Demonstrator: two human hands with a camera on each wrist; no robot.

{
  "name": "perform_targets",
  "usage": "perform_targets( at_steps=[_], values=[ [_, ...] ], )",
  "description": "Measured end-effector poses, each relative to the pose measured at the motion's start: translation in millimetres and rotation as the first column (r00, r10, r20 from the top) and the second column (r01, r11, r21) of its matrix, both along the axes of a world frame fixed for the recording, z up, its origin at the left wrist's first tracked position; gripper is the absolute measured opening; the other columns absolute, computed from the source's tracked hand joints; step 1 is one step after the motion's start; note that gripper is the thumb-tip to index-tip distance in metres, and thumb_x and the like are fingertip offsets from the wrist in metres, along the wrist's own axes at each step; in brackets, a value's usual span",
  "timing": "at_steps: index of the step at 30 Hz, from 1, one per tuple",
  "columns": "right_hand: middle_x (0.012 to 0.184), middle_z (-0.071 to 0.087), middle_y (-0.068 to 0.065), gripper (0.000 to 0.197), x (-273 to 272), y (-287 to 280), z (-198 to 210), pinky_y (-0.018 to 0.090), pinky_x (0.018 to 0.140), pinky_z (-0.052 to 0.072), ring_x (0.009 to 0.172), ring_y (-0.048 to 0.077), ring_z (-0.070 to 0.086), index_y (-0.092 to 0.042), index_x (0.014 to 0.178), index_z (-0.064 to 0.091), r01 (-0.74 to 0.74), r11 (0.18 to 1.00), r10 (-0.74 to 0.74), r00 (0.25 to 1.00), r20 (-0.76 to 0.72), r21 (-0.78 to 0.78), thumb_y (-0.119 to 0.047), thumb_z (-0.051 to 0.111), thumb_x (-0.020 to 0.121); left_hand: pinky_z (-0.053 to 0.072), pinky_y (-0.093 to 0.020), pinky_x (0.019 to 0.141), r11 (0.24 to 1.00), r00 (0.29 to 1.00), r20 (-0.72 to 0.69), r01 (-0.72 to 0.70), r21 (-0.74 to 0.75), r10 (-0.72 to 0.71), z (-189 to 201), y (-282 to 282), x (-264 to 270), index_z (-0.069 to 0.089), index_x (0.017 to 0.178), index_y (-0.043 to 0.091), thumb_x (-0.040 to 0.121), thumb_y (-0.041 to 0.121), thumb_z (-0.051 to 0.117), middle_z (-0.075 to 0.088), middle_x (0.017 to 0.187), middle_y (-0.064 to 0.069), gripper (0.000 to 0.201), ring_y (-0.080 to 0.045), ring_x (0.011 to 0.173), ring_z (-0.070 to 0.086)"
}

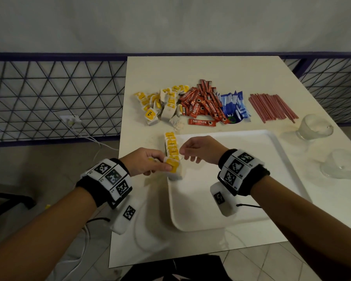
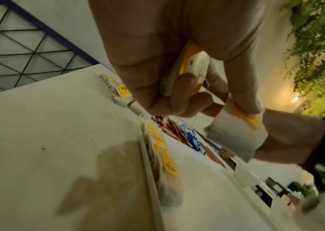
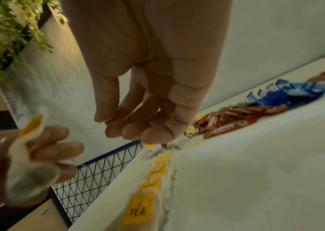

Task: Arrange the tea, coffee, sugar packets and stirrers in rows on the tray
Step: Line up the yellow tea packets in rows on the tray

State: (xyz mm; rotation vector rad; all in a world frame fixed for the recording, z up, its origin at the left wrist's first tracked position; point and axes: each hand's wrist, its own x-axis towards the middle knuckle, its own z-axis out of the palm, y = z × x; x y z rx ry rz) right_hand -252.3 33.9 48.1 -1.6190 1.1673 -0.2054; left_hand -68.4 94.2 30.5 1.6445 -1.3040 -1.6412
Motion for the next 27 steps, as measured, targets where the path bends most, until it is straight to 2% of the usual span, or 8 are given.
perform_targets(
  at_steps=[3, 6, 9, 13, 15, 19, 22, 27],
  values=[
    [0.069, 0.056, 0.001, 0.015, 3.1, 3.8, -10.6, 0.021, 0.057, 0.042, 0.060, 0.012, 0.050, -0.017, 0.080, 0.057, 0.024, 0.993, -0.028, 0.999, 0.031, 0.119, -0.012, 0.052, 0.093, 0.027, -0.012, 0.041, 0.995, 0.993, -0.065, -0.100, -0.021, 0.099, 0.3, -4.4, -2.3, 0.058, 0.066, 0.012, 0.078, 0.001, 0.068, 0.043, 0.040, 0.010, 0.019, -0.002, 0.038, 0.034],
    [0.072, 0.054, 0.005, 0.011, 6.2, 7.9, -18.5, 0.023, 0.056, 0.043, 0.060, 0.014, 0.050, -0.008, 0.098, 0.055, 0.035, 0.973, -0.054, 0.995, 0.082, 0.226, -0.005, 0.045, 0.094, 0.031, -0.014, 0.046, 0.985, 0.980, -0.107, -0.169, -0.022, 0.166, -2.4, -7.9, -6.6, 0.061, 0.072, 0.014, 0.076, 0.008, 0.070, 0.047, 0.045, 0.012, 0.012, -0.005, 0.045, 0.036],
    [0.073, 0.055, 0.005, 0.017, 6.8, 7.9, -21.8, 0.019, 0.051, 0.044, 0.059, 0.013, 0.051, -0.009, 0.104, 0.055, 0.023, 0.968, -0.048, 0.995, 0.093, 0.251, -0.002, 0.043, 0.094, 0.036, -0.013, 0.046, 0.973, 0.965, -0.133, -0.229, -0.023, 0.224, -3.8, -9.6, -13.5, 0.062, 0.072, 0.018, 0.079, 0.008, 0.069, 0.051, 0.046, 0.013, 0.014, -0.002, 0.045, 0.044],
    [0.072, 0.056, 0.003, 0.019, 1.1, 4.6, -22.4, 0.017, 0.052, 0.044, 0.059, 0.011, 0.051, -0.008, 0.102, 0.058, -0.044, 0.971, 0.033, 0.998, 0.049, 0.236, -0.001, 0.044, 0.093, 0.037, -0.013, 0.044, 0.954, 0.945, -0.147, -0.300, -0.023, 0.293, -7.5, -9.9, -20.1, 0.058, 0.068, 0.016, 0.080, 0.008, 0.068, 0.051, 0.048, 0.011, 0.018, -0.002, 0.044, 0.047],
    [0.072, 0.058, 0.001, 0.015, -3.1, 1.8, -23.9, 0.016, 0.053, 0.044, 0.060, 0.010, 0.052, -0.009, 0.094, 0.060, -0.071, 0.975, 0.070, 0.997, 0.009, 0.212, -0.002, 0.047, 0.091, 0.035, -0.012, 0.042, 0.948, 0.940, -0.132, -0.319, -0.021, 0.313, -9.8, -8.8, -22.0, 0.059, 0.071, 0.017, 0.080, 0.009, 0.068, 0.053, 0.049, 0.011, 0.015, -0.001, 0.043, 0.048],
    [0.074, 0.059, -0.001, 0.010, -9.5, -4.3, -24.3, 0.019, 0.059, 0.045, 0.064, 0.010, 0.053, -0.012, 0.095, 0.059, -0.017, 0.983, 0.012, 0.999, 0.031, 0.181, -0.006, 0.053, 0.090, 0.031, -0.013, 0.041, 0.956, 0.956, -0.056, -0.291, -0.033, 0.289, -17.2, -2.6, -25.0, 0.061, 0.081, 0.020, 0.081, 0.012, 0.068, 0.059, 0.048, 0.012, 0.011, -0.002, 0.044, 0.047],
    [0.074, 0.057, -0.001, 0.010, -9.7, -2.5, -25.9, 0.019, 0.061, 0.044, 0.066, 0.009, 0.051, -0.011, 0.097, 0.060, -0.021, 0.984, 0.012, 0.999, 0.049, 0.176, -0.010, 0.060, 0.087, 0.027, -0.012, 0.039, 0.963, 0.964, -0.002, -0.267, -0.027, 0.267, -26.3, 3.2, -30.0, 0.061, 0.076, 0.019, 0.080, 0.014, 0.070, 0.057, 0.044, 0.012, 0.011, 0.000, 0.040, 0.044],
    [0.069, 0.053, -0.008, 0.011, -7.9, 8.0, -46.7, 0.025, 0.070, 0.041, 0.064, 0.004, 0.046, -0.021, 0.077, 0.057, -0.129, 0.991, 0.131, 0.987, -0.092, 0.032, -0.022, 0.065, 0.085, 0.031, -0.006, 0.041, 0.973, 0.969, 0.094, -0.229, -0.023, 0.230, -42.8, 11.9, -38.4, 0.064, 0.069, 0.020, 0.077, 0.017, 0.074, 0.054, 0.040, 0.014, 0.013, 0.002, 0.038, 0.045]
  ],
)
